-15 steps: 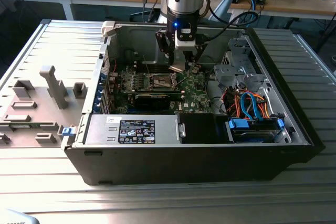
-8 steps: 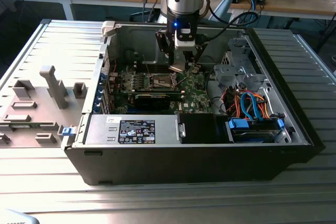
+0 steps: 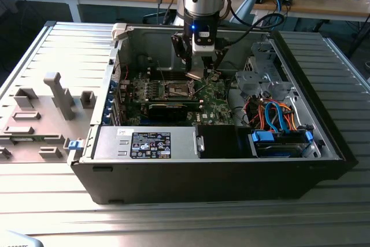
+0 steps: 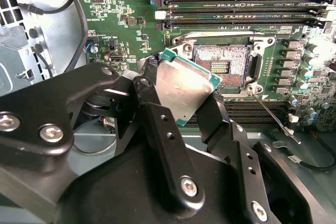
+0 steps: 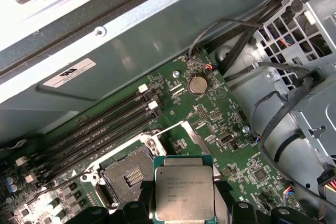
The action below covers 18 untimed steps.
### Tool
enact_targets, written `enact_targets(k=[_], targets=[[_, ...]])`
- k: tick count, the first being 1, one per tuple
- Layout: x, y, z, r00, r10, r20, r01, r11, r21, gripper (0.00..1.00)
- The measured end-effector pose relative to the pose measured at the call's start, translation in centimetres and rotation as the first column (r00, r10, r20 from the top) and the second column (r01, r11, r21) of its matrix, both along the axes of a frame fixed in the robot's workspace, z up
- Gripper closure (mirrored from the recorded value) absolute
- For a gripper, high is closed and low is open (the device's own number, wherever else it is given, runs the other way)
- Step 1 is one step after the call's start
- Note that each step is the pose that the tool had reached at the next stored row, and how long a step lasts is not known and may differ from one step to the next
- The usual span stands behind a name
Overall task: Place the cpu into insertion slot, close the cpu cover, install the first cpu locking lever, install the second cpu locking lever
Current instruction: 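Place the cpu into insertion slot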
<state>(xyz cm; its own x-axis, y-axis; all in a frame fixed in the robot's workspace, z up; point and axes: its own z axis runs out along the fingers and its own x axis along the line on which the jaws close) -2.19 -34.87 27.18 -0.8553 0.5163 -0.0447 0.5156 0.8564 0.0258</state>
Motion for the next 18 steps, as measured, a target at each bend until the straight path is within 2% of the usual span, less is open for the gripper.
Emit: enact_targets(k=[18], targets=[[0.0, 0.0, -0.09, 0.9999, -0.012, 0.0, 0.012, 0.9999, 0.0, 0.46]])
